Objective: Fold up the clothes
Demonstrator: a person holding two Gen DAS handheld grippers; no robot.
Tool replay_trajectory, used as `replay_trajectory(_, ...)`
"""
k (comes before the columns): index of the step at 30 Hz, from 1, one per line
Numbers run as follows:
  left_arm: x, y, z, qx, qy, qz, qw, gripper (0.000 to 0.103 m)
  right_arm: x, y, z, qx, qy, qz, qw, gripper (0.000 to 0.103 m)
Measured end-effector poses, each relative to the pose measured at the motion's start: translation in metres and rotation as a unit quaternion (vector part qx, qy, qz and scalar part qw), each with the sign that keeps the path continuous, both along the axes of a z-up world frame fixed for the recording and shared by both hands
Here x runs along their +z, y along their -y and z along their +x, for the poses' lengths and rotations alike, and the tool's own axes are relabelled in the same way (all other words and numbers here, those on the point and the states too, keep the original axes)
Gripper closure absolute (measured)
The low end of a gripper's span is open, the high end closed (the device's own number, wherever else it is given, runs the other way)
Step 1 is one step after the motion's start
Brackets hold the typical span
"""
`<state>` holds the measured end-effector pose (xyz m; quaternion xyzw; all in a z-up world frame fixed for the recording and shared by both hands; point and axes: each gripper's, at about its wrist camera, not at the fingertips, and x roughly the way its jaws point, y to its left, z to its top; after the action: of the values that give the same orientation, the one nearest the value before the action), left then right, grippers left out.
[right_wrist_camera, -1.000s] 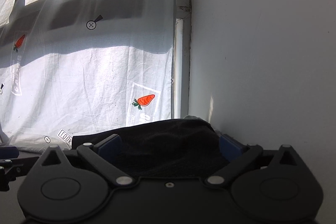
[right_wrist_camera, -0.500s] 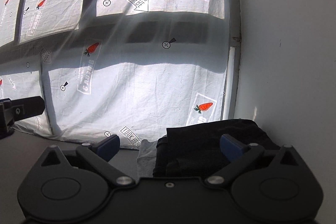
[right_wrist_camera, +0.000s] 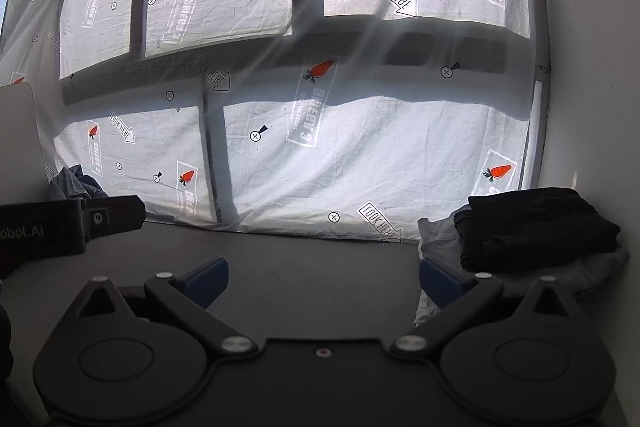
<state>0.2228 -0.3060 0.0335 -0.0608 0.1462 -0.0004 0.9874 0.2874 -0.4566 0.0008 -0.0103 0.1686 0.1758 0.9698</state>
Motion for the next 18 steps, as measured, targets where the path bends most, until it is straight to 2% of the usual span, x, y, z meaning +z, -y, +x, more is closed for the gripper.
replay_trajectory(3, -0.002, -0.037, -0.026, -0.002, -0.002, 0.017, 0.9999, 0.000, -0.002, -0.040, -0.030, -0.001, -0.011, 0.002, 1.000, 0.000)
replay_trajectory(9, -0.004, -0.122, -0.073, 0.000, -0.017, 0.019, 0.9997, 0.000, -0.002, -0.116, -0.085, 0.002, -0.053, 0.030, 0.998, 0.000)
replay_trajectory(18, -0.013, -0.209, -0.130, -0.004, -0.043, 0.024, 0.9988, 0.000, -0.008, -0.189, -0.152, -0.021, -0.083, 0.023, 0.996, 0.000)
